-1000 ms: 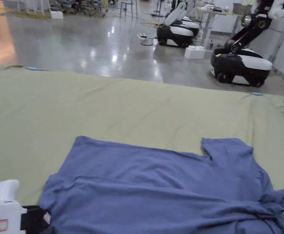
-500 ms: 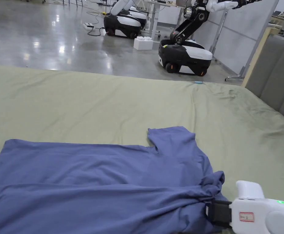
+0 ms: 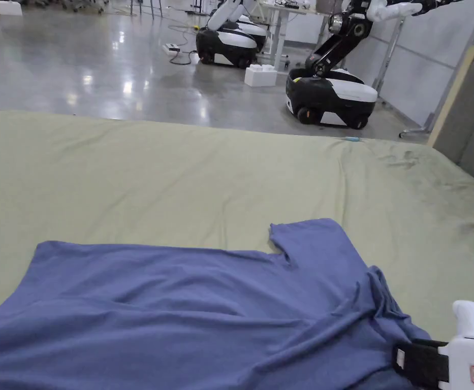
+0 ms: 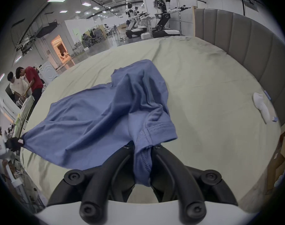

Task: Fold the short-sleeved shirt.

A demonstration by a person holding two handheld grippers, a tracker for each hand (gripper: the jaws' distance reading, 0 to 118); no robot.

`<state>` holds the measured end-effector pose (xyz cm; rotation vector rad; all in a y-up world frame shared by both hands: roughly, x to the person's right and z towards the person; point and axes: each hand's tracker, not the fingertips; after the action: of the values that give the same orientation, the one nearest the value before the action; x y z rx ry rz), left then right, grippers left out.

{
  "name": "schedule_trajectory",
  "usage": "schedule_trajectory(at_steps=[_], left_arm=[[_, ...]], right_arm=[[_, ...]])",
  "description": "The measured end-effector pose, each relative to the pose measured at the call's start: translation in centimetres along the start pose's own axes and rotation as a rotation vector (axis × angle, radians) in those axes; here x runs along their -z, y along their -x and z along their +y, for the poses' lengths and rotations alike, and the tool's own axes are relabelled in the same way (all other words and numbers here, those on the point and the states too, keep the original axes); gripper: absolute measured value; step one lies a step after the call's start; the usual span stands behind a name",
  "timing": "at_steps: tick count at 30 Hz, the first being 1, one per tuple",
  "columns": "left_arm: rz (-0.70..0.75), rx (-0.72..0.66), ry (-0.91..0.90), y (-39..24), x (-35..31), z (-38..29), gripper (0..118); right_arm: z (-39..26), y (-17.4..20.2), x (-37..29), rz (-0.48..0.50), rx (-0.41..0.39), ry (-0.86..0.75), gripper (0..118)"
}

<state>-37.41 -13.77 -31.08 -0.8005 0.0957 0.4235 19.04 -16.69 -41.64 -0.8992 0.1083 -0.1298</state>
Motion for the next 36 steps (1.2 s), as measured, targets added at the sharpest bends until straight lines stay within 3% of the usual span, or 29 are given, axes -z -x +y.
schedule_trajectory(at_steps=[3, 7, 12, 17, 19, 21, 22, 23, 24, 26, 27, 28, 29, 30, 32, 36], left_arm=[[0.02, 0.036, 0.013, 0.2, -2.3, -1.7, 9], [0.014, 0.007, 0.078, 1.3, -3.9, -5.7, 9], [0.089, -0.031, 0.204, 3.2, -3.0, -11.6, 9], [0.094, -0.026, 0.213, 4.1, -1.7, -14.2, 9], [0.081, -0.019, 0.209, 4.4, -1.7, -13.9, 10], [0.044, -0.05, 0.212, 4.8, -2.3, -13.1, 31], [0.034, -0.072, 0.215, 4.6, -3.0, -12.6, 50], [0.039, -0.093, 0.209, 4.6, -3.8, -11.9, 78], [0.048, -0.101, 0.188, 4.7, -4.6, -11.4, 81], [0.033, -0.108, 0.097, 4.6, -6.4, -10.0, 71], [0.034, -0.098, 0.062, 4.5, -7.1, -9.3, 46], [0.044, -0.094, 0.061, 4.2, -7.1, -8.7, 7], [0.059, -0.102, 0.067, 3.9, -6.9, -8.1, 0], [0.094, -0.127, 0.049, 4.0, -6.7, -7.6, 0], [-0.008, -0.137, 0.09, 3.8, -5.1, -6.0, 0], [-0.067, -0.044, 0.055, 2.3, -0.9, -1.5, 0]], right_arm=[[-2.5, -0.4, -3.0, -0.035, -0.04, -0.002, 18], [-6.7, -1.7, -5.1, -0.053, 0.012, 0.071, 18], [-11.5, -2.4, -4.4, -0.126, 0.01, 0.184, 18], [-13.0, -3.0, -3.5, -0.118, 0.086, 0.148, 18], [-13.1, -3.5, -3.8, -0.098, 0.12, 0.126, 29], [-12.8, -4.1, -5.2, -0.051, 0.197, 0.12, 63], [-12.6, -4.2, -6.3, -0.048, 0.235, 0.118, 78], [-12.4, -4.1, -7.9, -0.025, 0.256, 0.076, 82], [-12.2, -3.9, -9.2, -0.001, 0.244, 0.024, 82], [-11.8, -2.8, -11.3, 0.01, 0.197, -0.04, 80], [-11.7, -2.2, -11.8, -0.005, 0.163, -0.029, 73], [-11.7, -1.5, -11.8, -0.019, 0.117, -0.017, 45], [-11.7, -0.8, -11.7, -0.036, 0.071, -0.006, 3], [-11.8, 0.3, -10.9, -0.058, 0.031, 0.006, 3], [-12.0, 1.3, -9.5, -0.015, 0.011, 0.061, 3], [-11.3, 1.9, -7.1, 0.101, 0.083, 0.101, 3]])
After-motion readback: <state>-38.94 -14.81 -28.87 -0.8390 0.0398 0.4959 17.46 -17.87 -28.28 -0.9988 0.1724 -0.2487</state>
